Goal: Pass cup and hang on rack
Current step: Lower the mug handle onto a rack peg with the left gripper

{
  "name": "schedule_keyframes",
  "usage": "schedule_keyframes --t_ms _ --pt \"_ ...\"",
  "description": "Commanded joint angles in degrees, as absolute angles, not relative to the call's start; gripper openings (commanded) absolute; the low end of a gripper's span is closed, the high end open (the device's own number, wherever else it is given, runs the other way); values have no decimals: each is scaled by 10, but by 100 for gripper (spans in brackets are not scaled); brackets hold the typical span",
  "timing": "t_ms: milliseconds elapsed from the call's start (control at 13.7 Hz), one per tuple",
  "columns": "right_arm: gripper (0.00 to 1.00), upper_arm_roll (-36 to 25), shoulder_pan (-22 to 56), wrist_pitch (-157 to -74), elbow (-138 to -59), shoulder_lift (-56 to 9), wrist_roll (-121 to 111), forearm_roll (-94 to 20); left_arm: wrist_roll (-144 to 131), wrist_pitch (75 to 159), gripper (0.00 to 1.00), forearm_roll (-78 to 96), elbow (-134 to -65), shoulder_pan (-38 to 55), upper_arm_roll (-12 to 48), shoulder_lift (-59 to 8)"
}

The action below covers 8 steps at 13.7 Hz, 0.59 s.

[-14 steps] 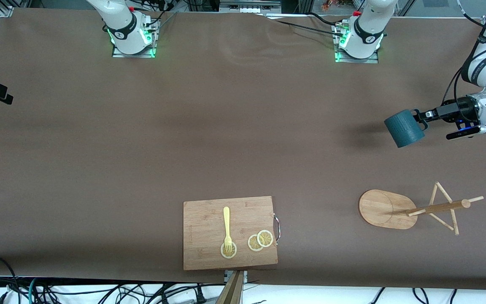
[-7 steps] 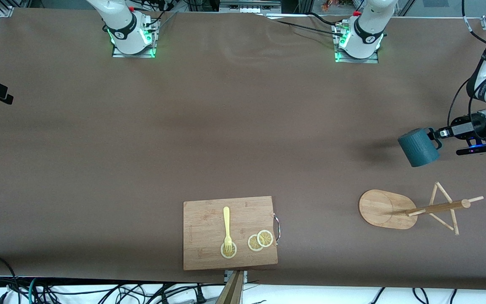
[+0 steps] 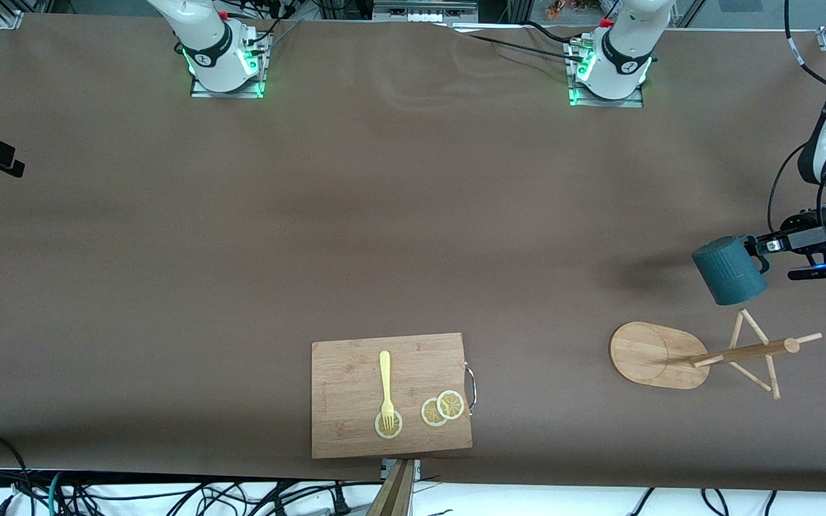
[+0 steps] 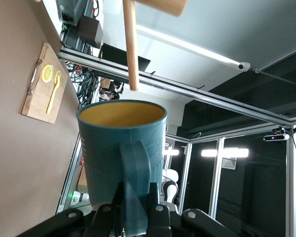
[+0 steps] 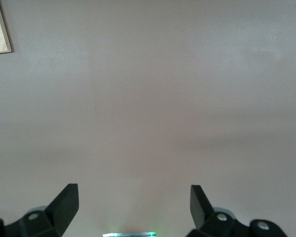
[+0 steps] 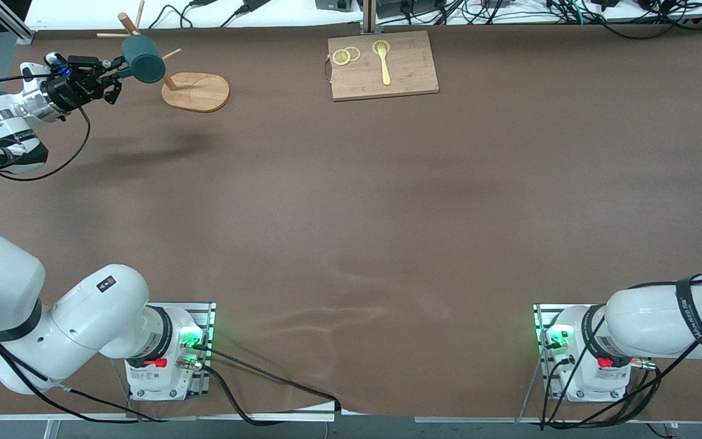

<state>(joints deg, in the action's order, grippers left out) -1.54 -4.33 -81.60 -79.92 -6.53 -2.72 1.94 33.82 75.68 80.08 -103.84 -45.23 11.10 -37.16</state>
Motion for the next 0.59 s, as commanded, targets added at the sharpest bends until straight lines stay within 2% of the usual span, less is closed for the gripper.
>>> schedule_keyframes --t_ms 0,513 --pt "100 -15 -43 -813 -802 -60 -28 12 302 751 0 817 -984 -442 110 -406" --pt "100 -15 -44 -812 -802 -60 -29 11 273 760 0 824 -913 -439 111 -461"
